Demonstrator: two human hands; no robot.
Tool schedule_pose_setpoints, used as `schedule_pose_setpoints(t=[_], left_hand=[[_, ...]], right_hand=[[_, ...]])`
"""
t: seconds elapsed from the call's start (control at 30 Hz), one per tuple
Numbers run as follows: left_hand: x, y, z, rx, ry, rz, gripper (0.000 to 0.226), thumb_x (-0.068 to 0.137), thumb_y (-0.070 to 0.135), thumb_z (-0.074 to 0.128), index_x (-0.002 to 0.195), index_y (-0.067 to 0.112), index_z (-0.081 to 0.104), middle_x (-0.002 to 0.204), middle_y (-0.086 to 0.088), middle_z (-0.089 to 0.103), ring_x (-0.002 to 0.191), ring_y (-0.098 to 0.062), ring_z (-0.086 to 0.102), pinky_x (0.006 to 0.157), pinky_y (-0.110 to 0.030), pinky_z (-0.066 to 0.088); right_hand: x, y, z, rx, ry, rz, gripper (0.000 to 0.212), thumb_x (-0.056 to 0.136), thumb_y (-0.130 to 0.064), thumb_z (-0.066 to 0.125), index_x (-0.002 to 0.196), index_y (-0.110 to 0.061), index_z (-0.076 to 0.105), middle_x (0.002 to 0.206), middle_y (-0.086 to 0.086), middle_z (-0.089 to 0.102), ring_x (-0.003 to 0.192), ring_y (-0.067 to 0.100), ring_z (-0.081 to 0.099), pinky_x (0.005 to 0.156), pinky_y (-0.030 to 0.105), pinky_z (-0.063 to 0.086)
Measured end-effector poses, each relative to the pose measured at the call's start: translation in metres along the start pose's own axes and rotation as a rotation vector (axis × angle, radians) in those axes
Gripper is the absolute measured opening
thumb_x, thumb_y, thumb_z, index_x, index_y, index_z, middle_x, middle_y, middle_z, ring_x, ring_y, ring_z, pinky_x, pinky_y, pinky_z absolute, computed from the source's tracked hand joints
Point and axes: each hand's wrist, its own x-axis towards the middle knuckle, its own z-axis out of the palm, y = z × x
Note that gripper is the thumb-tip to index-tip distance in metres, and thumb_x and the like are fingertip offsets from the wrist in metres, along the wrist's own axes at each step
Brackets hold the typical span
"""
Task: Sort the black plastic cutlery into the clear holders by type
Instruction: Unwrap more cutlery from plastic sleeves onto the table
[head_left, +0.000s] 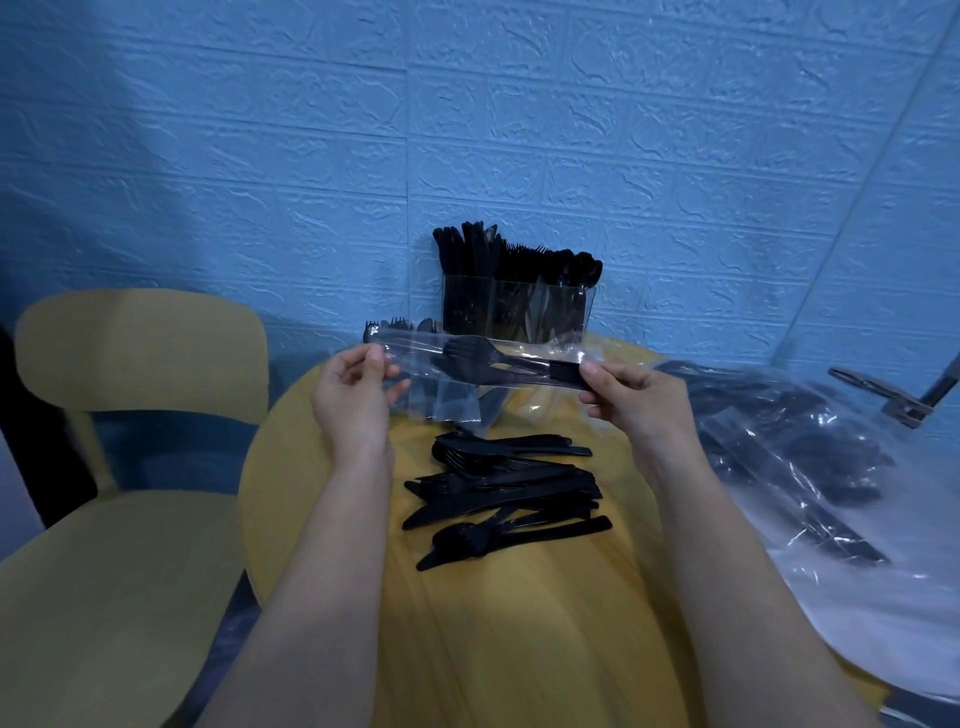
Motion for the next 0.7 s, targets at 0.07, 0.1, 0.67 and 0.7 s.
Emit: schedule_pose_setpoints(t=[0.07,0.1,0.67,0.7], left_hand=[[0.004,0.0,-0.003,-0.043,0.094,-0.014,0.005,0.095,0.01,0.055,0.096,0.01,0.06,0.081,0.0,0.06,0.068,-0.004,0.06,0.063,-0.019,0.055],[0.005,0.001,-0.004,-0.081,0.141,-0.02,0.005,0.095,0.01,0.055,0.096,0.011,0.059,0.082,0.0,0.06,0.069,-0.005,0.06,0.063,-0.019,0.055],[0.012,0.003,-0.009,-0.341,0.333,-0.088,0.016,0.095,0.003,0.052,0.087,0.017,0.049,0.093,-0.006,0.061,0.07,-0.007,0.065,0.062,-0.017,0.053],[0.01,0.003,-0.005,-0.309,0.246,-0.098,0.015,0.093,0.001,0.054,0.088,0.014,0.049,0.095,-0.008,0.062,0.073,-0.009,0.066,0.064,-0.018,0.054]], right_hand=[[0.001,0.001,-0.001,0.009,0.028,0.012,0.007,0.082,-0.009,0.07,0.089,-0.008,0.07,0.071,0.004,0.068,0.058,0.007,0.062,0.059,0.017,0.055],[0.001,0.001,-0.001,0.01,0.04,0.018,0.008,0.082,-0.01,0.07,0.09,-0.007,0.07,0.071,0.004,0.067,0.058,0.007,0.061,0.06,0.017,0.055],[0.008,0.001,-0.017,-0.16,-0.044,0.145,0.016,0.084,-0.012,0.069,0.094,0.001,0.07,0.066,0.006,0.063,0.056,0.012,0.058,0.071,0.029,0.056],[0.006,0.002,-0.014,-0.209,-0.105,0.16,0.017,0.083,-0.012,0.07,0.093,0.002,0.07,0.066,0.007,0.063,0.057,0.013,0.058,0.07,0.029,0.056]])
